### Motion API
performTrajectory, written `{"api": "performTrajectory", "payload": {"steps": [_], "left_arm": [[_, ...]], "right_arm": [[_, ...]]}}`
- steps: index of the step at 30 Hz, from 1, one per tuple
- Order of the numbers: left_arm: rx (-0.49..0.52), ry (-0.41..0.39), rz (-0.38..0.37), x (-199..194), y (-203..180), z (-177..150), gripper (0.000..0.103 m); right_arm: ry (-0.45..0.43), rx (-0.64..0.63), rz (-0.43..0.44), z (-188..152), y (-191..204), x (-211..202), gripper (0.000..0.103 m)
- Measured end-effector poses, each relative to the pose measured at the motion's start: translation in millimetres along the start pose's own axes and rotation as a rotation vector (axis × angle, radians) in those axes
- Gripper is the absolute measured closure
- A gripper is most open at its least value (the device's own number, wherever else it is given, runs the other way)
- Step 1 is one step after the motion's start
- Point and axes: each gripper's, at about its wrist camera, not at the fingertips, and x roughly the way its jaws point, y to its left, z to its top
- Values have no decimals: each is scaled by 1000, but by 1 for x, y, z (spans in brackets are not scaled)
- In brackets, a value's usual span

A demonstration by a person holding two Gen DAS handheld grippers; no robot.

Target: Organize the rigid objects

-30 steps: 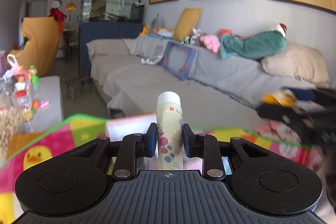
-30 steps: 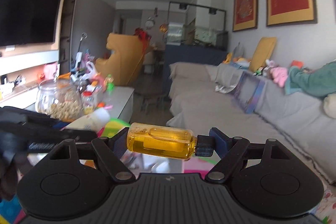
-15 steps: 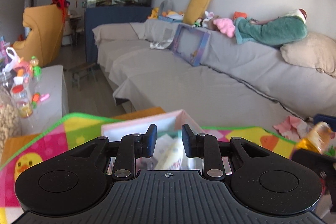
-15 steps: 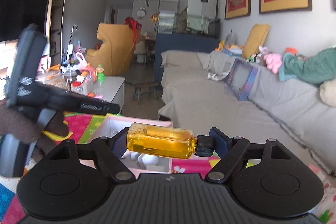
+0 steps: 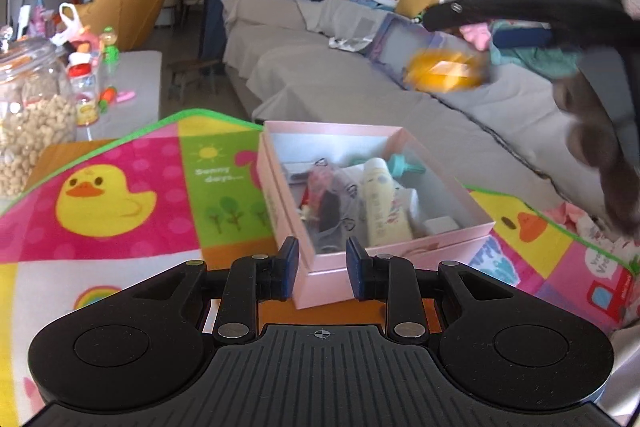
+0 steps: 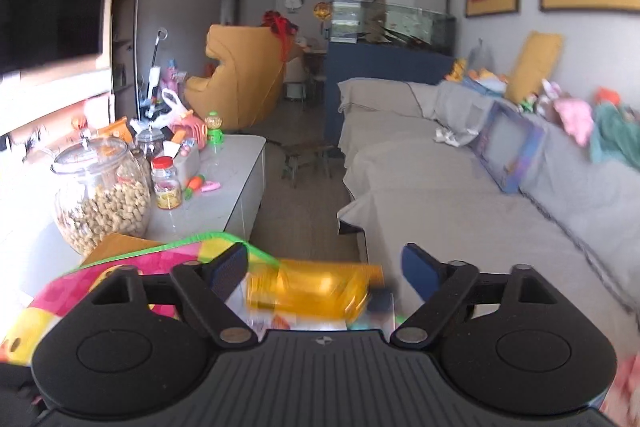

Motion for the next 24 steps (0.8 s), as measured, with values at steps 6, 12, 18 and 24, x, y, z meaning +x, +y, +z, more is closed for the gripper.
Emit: {"api": "performTrajectory", "payload": {"steps": [6, 12, 18, 24], "left_arm": [[-13, 62, 56, 3, 18, -25, 74], [47, 141, 147, -2, 23, -59, 74], [99, 144, 180, 2, 4, -80, 72], [93, 136, 164, 13, -18, -82, 46]], "right_arm": [[118, 7, -33, -9, 17, 23, 16], [204, -32, -28, -87, 21, 1, 16], [307, 1, -36, -158, 21, -5, 16], [410, 81, 6, -193, 17, 8, 15]]}}
